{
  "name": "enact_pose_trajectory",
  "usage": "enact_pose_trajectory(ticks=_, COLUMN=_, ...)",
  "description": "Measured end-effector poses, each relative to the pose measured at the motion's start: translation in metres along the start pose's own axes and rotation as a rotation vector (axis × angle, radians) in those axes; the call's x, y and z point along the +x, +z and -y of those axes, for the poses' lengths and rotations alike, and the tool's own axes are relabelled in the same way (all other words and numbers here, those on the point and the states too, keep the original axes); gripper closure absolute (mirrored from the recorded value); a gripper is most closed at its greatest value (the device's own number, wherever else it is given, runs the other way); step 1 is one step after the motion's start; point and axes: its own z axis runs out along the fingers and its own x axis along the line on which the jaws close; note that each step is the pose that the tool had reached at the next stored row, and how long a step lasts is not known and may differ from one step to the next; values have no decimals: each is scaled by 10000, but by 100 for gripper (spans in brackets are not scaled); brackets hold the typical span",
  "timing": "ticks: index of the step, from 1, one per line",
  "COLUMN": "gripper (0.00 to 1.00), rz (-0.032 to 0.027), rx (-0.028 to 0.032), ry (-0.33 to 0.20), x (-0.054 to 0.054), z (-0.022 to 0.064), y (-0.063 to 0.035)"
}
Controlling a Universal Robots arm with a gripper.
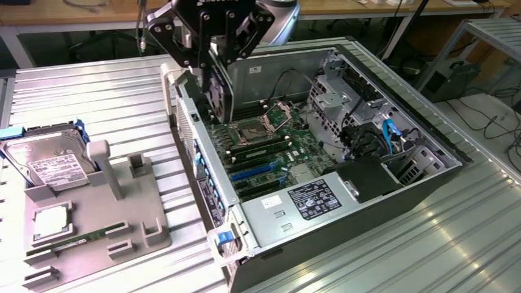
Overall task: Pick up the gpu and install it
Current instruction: 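Pick up the gpu and move the gpu toward the slot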
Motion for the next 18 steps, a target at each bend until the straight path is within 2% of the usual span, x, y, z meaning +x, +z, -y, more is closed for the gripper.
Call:
enact_pose_trajectory(ticks=10, gripper=72, rz=0, rx=0, ry=1, x=-229, z=5, y=6)
enact_pose_trajectory(ticks=18, gripper=72, rz=0, rx=0, ry=0, x=-369, z=8, y=9)
